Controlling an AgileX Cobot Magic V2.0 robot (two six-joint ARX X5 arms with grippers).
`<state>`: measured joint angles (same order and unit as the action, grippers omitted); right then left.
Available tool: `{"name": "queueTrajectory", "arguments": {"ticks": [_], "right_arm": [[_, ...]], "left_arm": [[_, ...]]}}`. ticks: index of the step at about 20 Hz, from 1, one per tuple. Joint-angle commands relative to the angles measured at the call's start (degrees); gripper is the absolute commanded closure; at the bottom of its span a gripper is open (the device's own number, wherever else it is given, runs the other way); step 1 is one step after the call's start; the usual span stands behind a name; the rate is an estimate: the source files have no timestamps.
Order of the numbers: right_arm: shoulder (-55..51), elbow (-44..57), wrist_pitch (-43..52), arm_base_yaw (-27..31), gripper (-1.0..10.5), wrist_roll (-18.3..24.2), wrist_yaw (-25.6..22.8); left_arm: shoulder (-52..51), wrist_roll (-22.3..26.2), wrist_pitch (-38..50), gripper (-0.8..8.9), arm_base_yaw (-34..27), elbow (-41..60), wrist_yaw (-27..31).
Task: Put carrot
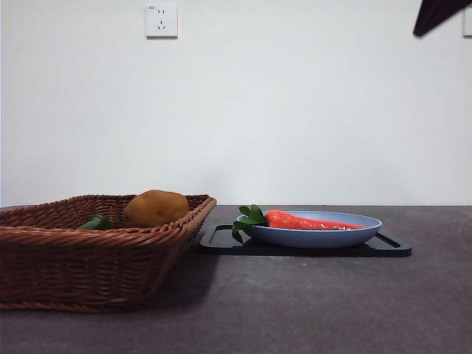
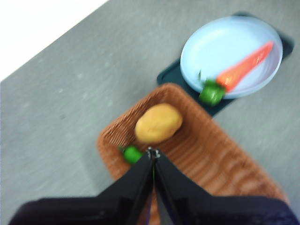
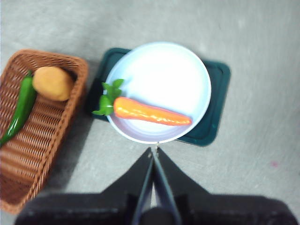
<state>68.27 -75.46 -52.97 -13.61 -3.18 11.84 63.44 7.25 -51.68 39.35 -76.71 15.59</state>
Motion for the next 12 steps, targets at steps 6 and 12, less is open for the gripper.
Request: {"name": "queueTrajectory", "arguments": {"ticks": [6, 12], "right_arm": [[-16.5, 16.6, 16.0, -11.6, 9.4, -4.1, -15.2], [-34.1, 43.8, 41.6, -19.1, 9.4, -5.6, -24.1]], "left_arm": [[-9.6, -1.2, 20.8, 8.07, -10.6, 20.0, -10.6], [-20.0, -5.3, 41.6, 8.07, -12.2, 42.5, -14.5]]}}
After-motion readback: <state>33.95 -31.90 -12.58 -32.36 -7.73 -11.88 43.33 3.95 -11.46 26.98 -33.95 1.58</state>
